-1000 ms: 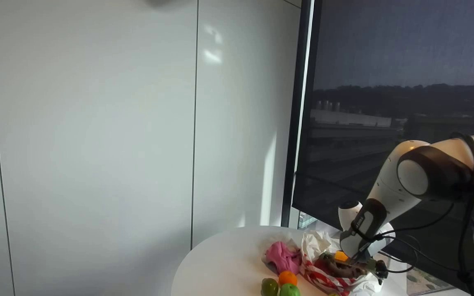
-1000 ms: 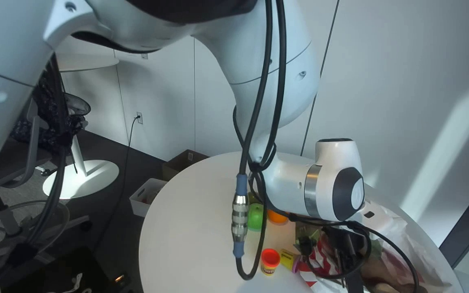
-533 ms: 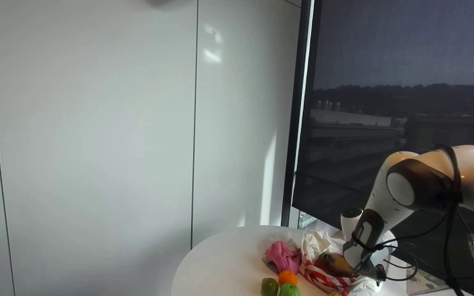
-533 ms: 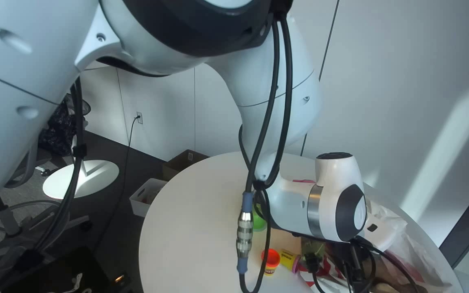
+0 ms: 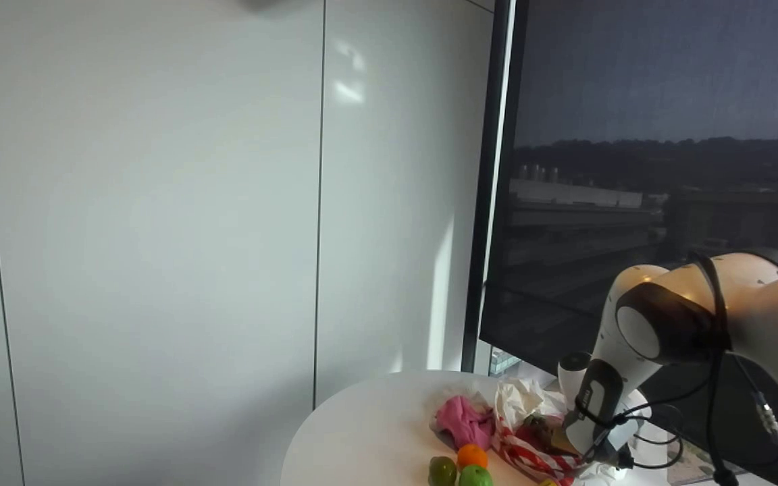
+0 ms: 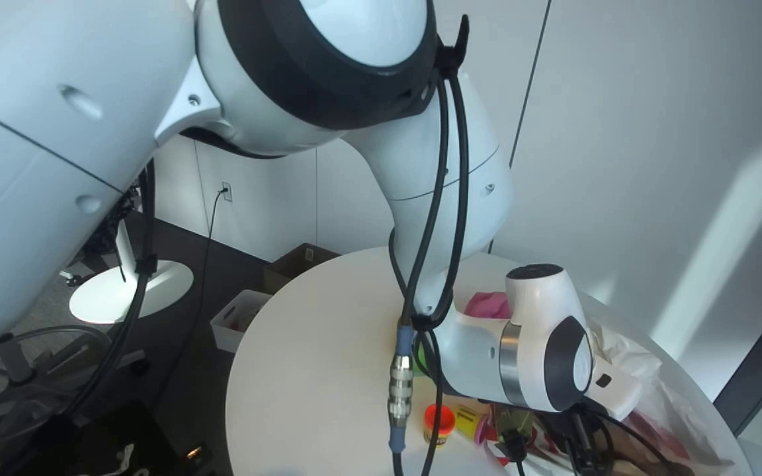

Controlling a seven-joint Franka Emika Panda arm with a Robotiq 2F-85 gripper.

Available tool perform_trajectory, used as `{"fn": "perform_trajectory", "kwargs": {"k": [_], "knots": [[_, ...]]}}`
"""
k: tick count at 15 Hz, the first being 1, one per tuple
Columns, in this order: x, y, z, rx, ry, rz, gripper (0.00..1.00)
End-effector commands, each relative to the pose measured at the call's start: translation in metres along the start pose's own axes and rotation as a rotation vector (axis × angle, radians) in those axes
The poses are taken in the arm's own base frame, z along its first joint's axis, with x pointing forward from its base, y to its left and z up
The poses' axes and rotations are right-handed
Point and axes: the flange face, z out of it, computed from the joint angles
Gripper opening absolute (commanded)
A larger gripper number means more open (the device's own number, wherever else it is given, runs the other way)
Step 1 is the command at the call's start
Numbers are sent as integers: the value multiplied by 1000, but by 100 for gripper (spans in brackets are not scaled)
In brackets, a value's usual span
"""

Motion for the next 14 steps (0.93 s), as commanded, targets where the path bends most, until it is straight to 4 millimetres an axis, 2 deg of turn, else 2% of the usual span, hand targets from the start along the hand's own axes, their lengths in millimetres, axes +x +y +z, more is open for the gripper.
{"fn": "perform_trajectory", "kwargs": {"k": [1,6,7,8,10,14], "knots": [[2,-11,2,10,60,-47,100],[5,-15,1,-15,113,-96,100],[6,-16,1,-20,122,-102,95],[7,-15,2,-25,133,-108,73],[9,-16,2,-30,144,-115,70],[9,-17,3,-28,157,-120,38]]}}
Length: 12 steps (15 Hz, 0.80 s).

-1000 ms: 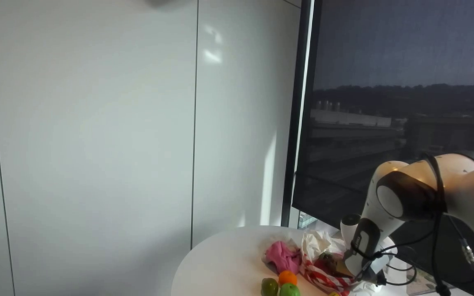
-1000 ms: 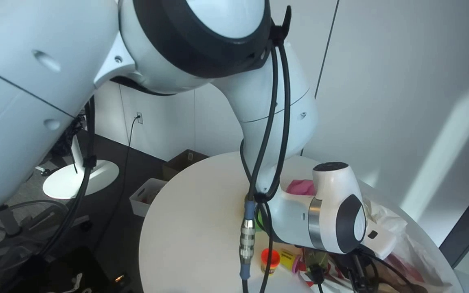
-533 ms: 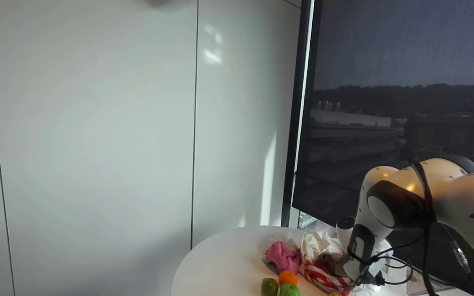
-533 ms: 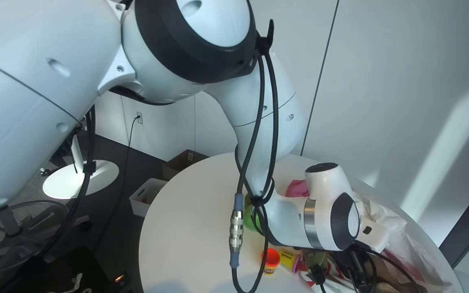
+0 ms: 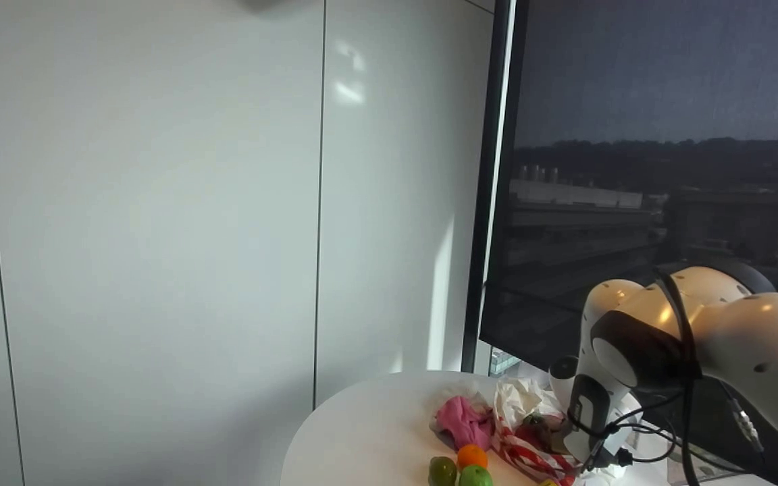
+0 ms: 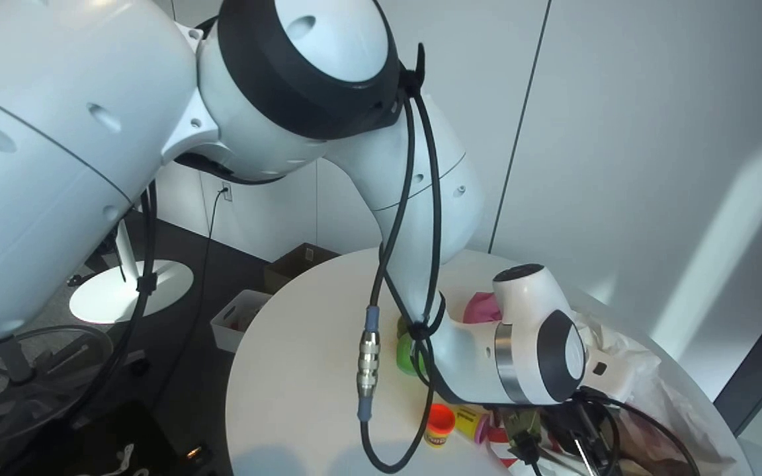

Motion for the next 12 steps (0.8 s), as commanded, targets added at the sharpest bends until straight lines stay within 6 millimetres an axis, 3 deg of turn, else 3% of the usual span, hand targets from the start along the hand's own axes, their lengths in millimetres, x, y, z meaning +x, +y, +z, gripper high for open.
{"fn": "perform_trajectory", "kwargs": {"k": [1,3,6,12], "knots": [[6,-4,1,14,41,-13,32],[4,-4,2,19,45,-11,16],[4,-3,2,22,41,-4,7],[2,2,-1,2,-13,9,14]]}}
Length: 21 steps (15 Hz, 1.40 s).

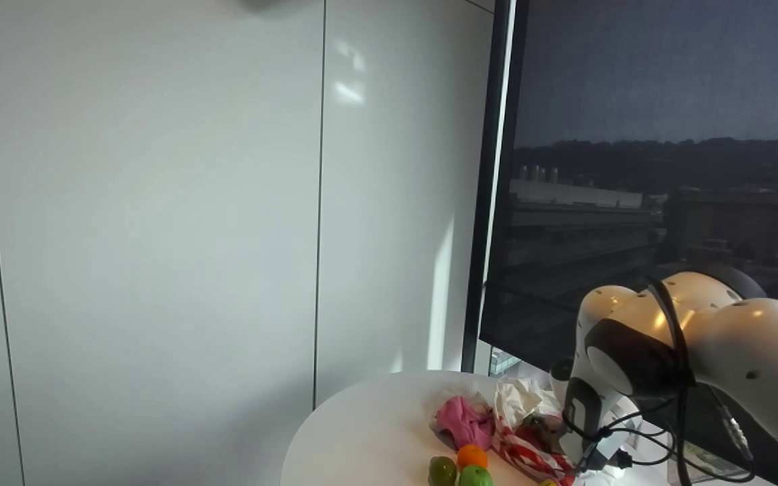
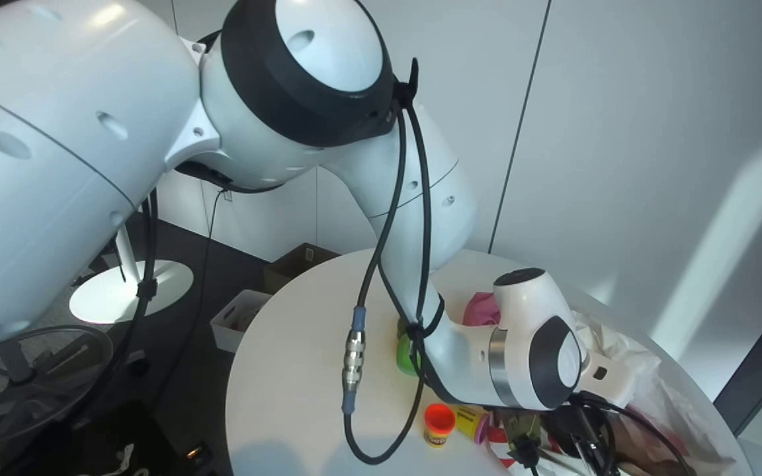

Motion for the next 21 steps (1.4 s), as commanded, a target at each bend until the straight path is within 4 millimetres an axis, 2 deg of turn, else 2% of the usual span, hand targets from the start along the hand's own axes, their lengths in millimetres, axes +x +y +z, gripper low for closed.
{"fn": "perform_trajectory", "kwargs": {"k": [1,2,5,12,17,21], "knots": [[5,2,-8,-6,-15,-6,12],[7,3,-11,-10,-32,-3,14],[10,6,-11,-45,-74,-2,12],[9,22,-8,-321,-251,4,12],[18,13,-34,-298,-322,6,12],[20,11,-61,-362,-510,5,12]]}}
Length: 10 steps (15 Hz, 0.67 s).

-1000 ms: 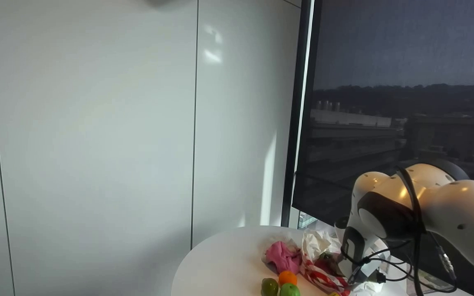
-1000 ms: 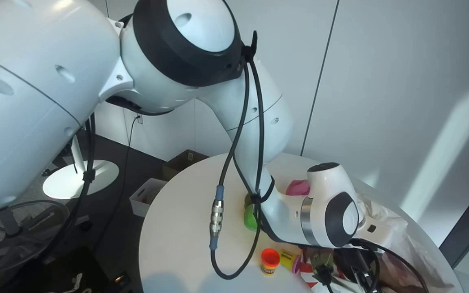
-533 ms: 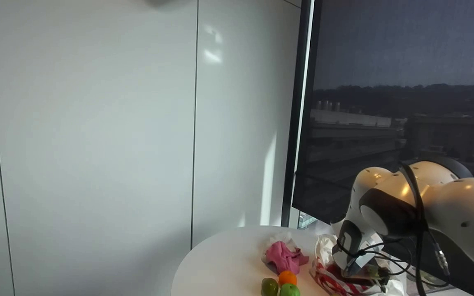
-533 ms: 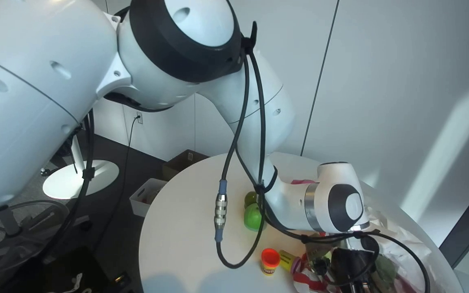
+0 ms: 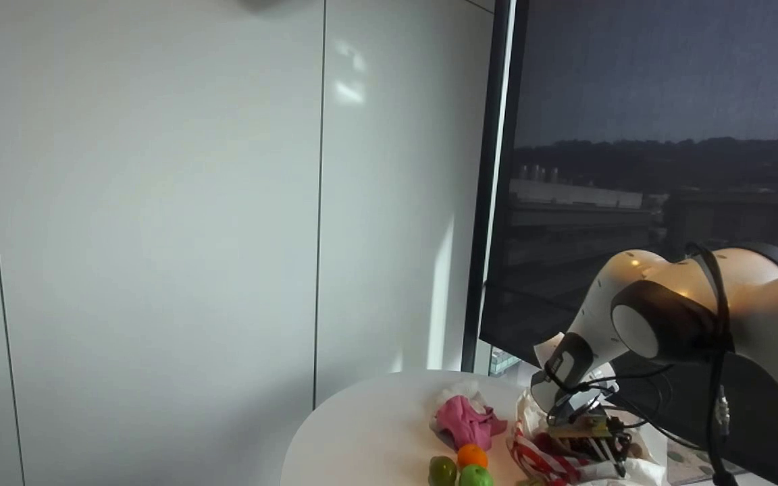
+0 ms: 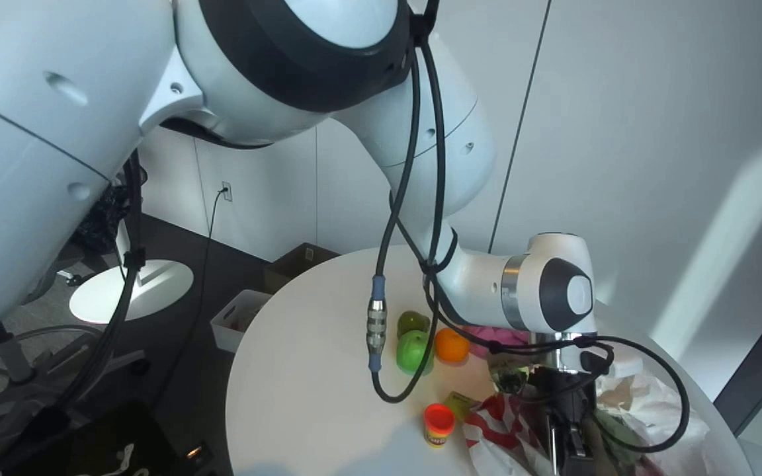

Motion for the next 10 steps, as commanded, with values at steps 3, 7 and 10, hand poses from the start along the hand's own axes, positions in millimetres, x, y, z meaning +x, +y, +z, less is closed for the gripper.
{"fn": "perform_trajectory", "kwargs": {"k": [3,7,10], "knots": [[1,13,-38,-42,-190,-11,12],[5,10,-37,-47,-161,-8,12],[-3,9,-19,-84,-177,-19,11]]}}
